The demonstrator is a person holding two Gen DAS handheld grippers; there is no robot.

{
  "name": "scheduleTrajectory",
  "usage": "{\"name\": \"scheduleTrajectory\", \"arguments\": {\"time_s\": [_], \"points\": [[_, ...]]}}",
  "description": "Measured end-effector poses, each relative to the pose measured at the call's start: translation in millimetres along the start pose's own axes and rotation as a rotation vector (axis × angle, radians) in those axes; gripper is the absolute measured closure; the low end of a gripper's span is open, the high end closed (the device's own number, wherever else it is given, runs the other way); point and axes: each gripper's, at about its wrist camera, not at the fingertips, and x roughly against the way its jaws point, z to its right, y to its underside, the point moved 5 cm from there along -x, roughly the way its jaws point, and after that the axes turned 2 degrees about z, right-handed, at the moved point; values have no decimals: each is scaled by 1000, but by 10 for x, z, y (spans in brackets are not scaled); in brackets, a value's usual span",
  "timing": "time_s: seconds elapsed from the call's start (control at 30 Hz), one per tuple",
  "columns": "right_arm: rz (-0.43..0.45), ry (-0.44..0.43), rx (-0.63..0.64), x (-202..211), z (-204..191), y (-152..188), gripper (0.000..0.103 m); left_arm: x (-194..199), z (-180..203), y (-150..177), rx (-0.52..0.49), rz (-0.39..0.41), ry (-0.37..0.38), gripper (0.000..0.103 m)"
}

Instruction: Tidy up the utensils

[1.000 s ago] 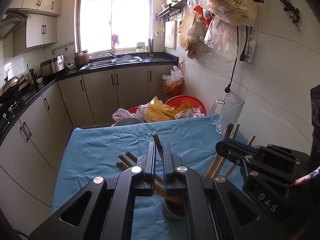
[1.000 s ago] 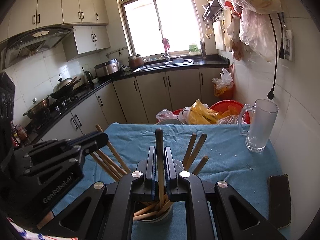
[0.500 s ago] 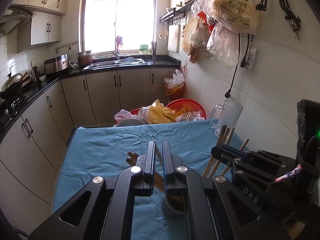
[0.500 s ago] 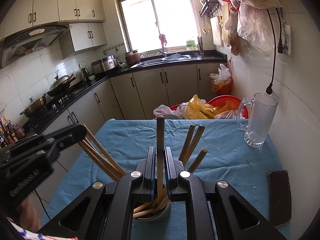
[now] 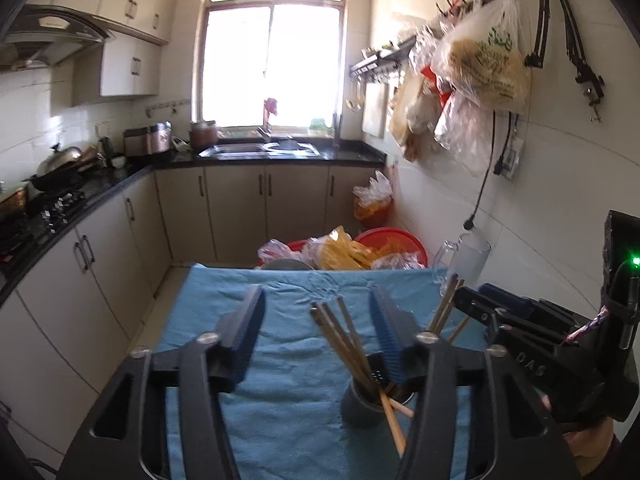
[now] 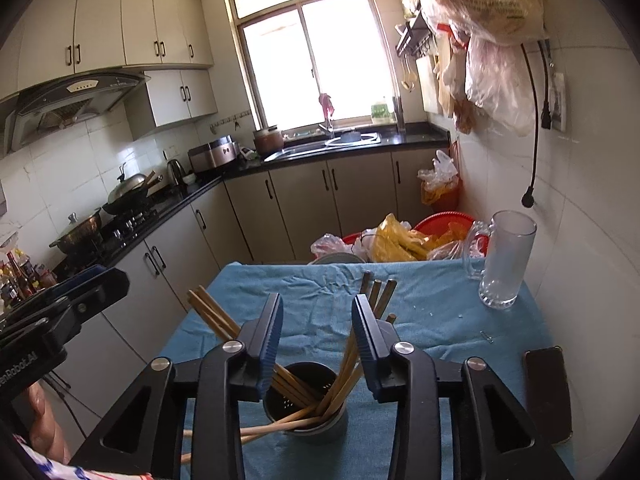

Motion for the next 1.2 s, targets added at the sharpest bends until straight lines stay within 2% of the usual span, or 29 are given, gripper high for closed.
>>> {"name": "scheduleTrajectory", "arguments": {"time_s": [0.33,0.73,0.87,1.2], "points": [[54,25,39,551,-129,66,49,736,-96,44,3,141,-107,14],[58,42,37,1001,-137,430,39,1331,-31,245,-7,218,-199,1],[56,51,38,1097,-136,557,38,1481,-17,360,1,200,-197,0],[42,67,36,1284,-165,906,35,1760,61,620,-12,203,-251,0]]}}
